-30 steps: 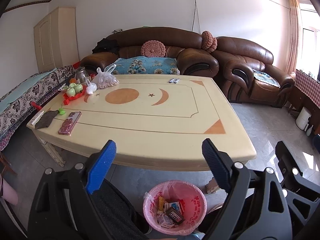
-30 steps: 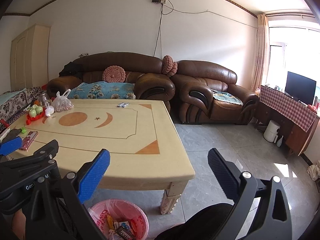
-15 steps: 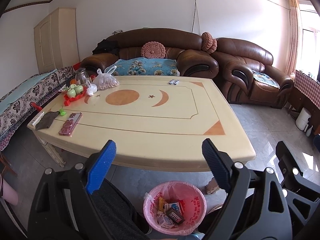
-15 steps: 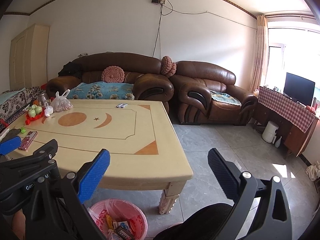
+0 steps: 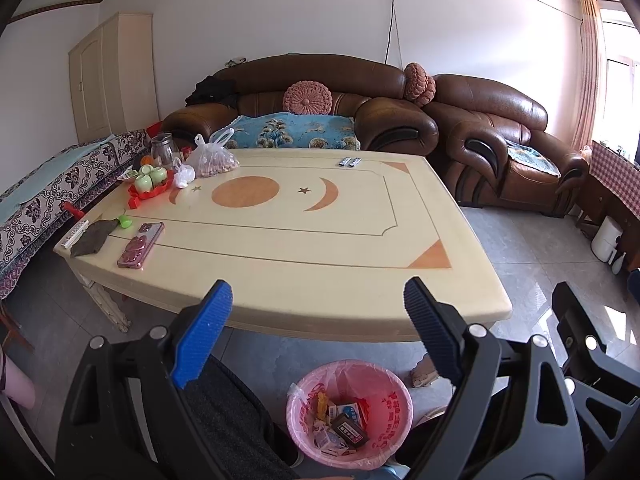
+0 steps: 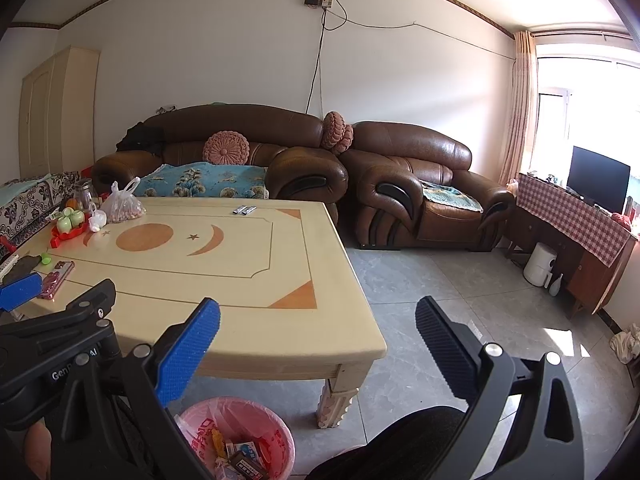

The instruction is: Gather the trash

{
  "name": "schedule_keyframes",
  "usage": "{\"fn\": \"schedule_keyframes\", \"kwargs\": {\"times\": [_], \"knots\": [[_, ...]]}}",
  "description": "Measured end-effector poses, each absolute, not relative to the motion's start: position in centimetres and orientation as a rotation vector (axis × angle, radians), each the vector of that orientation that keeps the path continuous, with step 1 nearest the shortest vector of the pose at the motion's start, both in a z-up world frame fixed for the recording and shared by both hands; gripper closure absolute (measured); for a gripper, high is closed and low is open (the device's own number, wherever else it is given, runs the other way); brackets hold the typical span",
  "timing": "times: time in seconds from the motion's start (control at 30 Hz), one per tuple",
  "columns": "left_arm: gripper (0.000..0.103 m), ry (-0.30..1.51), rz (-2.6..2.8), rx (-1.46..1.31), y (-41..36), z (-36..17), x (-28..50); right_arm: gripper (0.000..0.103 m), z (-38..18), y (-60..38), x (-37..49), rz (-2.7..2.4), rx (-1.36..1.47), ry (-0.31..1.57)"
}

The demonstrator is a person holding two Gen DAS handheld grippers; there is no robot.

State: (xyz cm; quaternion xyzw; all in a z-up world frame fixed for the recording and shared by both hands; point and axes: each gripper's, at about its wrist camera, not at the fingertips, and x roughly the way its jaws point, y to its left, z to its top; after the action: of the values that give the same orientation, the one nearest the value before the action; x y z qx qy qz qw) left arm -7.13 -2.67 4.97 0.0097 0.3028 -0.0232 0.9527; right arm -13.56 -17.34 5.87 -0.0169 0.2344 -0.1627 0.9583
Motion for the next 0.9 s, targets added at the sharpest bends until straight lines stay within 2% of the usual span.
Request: {"fn": "schedule_keyframes", "kwargs": {"times": [0.9], "knots": [[0.017,0.61,-0.037,0.013,-2.19,5.18,-7.36,0.007,6.02,-17.09,-13.58,-0.328,-0.042,0.468]]}}
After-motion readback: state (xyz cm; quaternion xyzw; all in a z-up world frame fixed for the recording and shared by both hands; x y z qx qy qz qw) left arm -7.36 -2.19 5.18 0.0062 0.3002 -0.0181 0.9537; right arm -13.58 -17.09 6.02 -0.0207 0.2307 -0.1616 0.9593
